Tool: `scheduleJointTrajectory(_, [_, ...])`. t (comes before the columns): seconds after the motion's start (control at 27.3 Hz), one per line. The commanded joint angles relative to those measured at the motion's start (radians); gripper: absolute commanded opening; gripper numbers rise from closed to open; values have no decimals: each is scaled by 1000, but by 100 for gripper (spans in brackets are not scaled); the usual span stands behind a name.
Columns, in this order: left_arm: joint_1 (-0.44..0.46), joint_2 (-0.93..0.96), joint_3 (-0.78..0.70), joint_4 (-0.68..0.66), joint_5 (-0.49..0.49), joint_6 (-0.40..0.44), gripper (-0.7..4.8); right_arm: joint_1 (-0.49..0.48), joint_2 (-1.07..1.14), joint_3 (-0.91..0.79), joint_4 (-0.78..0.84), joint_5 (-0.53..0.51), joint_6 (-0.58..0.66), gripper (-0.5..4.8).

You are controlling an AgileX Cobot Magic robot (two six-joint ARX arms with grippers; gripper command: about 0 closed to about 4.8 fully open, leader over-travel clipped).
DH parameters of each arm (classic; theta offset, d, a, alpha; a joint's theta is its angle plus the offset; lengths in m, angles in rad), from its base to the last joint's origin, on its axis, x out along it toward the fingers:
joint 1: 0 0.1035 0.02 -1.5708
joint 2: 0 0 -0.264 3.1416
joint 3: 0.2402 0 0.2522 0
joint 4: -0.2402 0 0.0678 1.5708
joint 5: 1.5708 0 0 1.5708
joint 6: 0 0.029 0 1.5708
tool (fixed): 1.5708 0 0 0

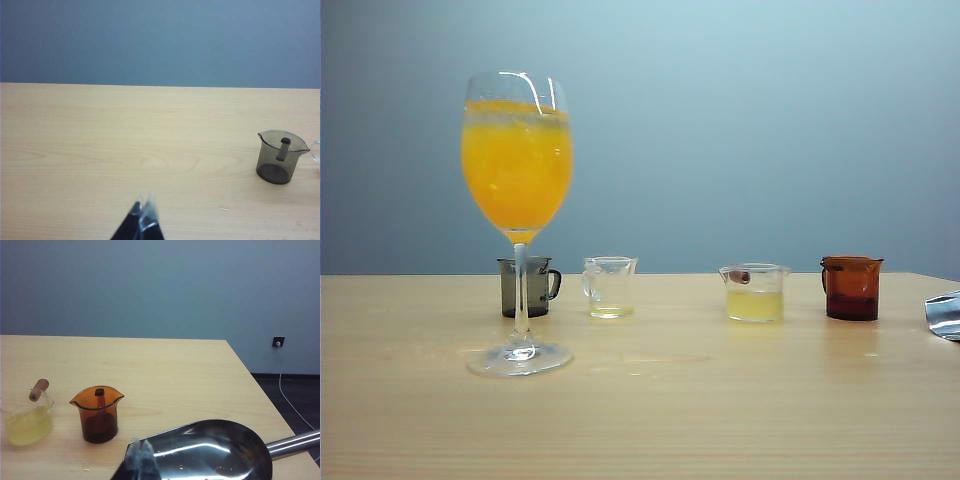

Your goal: Pick up the third measuring cup from the left, pour the pineapple juice inside into the goblet, and finally put the measuring cup back in its original place.

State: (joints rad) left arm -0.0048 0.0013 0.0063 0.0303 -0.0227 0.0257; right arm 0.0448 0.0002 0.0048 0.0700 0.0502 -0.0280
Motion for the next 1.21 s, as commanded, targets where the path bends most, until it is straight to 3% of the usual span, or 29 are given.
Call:
scheduleJointTrajectory(0.04, [1,0,3,16,0,1,-5,0,1,-4,17,2,-2,-5])
scheduleJointTrajectory(0.29, [1,0,3,17,-3,-4,-5,0,1,-1,18,0,2,-5])
scheduleJointTrajectory(0.48, [1,1,62,-1,-53,-86,-5,0,1,72,15,0,31,-5])
scheduleJointTrajectory(0.69, [0,75,269,-120,-39,-115,-5,1,80,286,-43,-2,36,-5])
scheduleJointTrajectory(0.88, [0,201,409,-132,47,-116,-5,1,179,397,-42,-5,36,-5])
scheduleJointTrajectory(0.95, [0,302,516,-154,92,-115,-5,1,265,462,-40,-37,37,-5])
scheduleJointTrajectory(1.21, [-17,465,682,-206,154,-101,-5,2,417,525,23,-117,63,-5])
